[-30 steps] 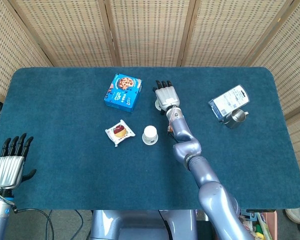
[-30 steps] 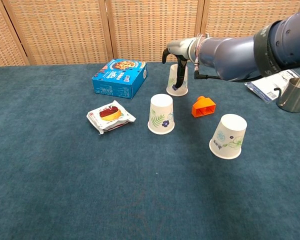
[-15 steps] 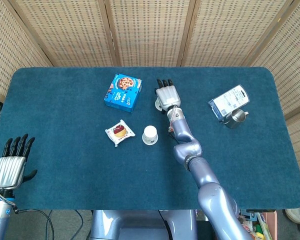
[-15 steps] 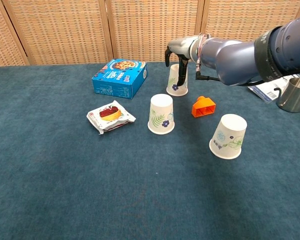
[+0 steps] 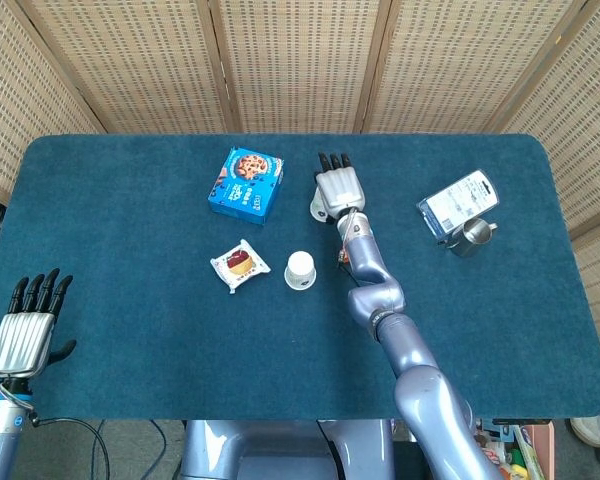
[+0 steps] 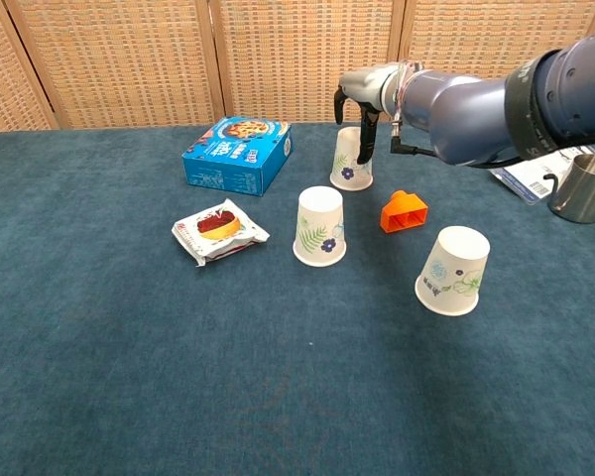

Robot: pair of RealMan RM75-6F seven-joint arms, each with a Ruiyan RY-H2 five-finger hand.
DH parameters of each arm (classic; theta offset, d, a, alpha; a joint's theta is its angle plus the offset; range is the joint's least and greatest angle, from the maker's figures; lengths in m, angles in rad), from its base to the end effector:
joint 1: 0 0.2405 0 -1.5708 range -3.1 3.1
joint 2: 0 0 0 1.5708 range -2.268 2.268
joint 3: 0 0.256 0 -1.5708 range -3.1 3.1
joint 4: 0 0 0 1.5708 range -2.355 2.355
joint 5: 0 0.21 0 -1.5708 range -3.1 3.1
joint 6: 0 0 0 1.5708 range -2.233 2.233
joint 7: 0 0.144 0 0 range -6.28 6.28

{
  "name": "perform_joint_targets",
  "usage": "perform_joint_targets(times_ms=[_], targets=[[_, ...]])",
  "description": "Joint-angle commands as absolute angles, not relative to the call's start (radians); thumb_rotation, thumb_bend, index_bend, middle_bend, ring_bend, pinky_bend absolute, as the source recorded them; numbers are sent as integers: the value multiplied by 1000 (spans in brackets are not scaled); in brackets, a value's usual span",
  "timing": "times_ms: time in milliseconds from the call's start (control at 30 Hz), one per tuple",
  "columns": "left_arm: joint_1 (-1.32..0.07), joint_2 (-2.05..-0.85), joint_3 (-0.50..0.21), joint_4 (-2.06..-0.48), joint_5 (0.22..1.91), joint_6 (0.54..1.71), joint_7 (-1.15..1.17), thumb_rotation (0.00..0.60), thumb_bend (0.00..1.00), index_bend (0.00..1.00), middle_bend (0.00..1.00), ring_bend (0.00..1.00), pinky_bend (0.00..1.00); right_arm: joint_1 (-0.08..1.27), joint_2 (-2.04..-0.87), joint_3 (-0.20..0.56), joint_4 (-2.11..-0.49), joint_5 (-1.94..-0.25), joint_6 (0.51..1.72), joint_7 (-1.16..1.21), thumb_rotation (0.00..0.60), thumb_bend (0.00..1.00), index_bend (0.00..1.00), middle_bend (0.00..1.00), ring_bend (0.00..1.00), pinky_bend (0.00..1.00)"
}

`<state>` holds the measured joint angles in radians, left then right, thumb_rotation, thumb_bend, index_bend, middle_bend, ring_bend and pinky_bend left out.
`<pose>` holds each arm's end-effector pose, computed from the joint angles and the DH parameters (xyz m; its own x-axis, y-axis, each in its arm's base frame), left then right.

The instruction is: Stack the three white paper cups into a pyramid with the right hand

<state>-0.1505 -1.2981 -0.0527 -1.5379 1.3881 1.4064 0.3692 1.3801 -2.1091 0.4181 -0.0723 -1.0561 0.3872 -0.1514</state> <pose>-0.3128 0.2009 0.1019 0.6099 0.0769 0.7887 0.7904 0.0132 -0.6125 -0.0580 -0.5247 -0.0493 0.6356 -0.1668 0.7538 -0.7687 -0.2275 0.5979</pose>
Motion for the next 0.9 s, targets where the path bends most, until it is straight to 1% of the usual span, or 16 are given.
perform_joint_targets(times_ms=[33,633,667,800,900], targets=[[-152,-1299,-52,-1536,1387,1404,370,600,198,0,0,0,0,1381,-2108,428,-72,-1049,391,-163,600,59,270,0,0,0],[-158,-1308,-42,-1536,1391,1396,395,600,199,0,0,0,0,1361,-2107,450,-64,-1039,366,-208,600,59,269,0,0,0],[-158,-1309,-41,-1536,1392,1395,396,600,199,0,0,0,0,1359,-2106,449,-63,-1041,365,-209,600,59,286,0,0,0],[-159,-1311,-39,-1537,1392,1392,399,600,199,0,0,0,0,1348,-2105,451,-68,-1041,381,-197,600,59,464,5,0,0],[-160,-1313,-38,-1539,1393,1391,401,600,199,0,0,0,0,1339,-2101,446,-74,-1050,401,-181,600,59,539,52,0,0]])
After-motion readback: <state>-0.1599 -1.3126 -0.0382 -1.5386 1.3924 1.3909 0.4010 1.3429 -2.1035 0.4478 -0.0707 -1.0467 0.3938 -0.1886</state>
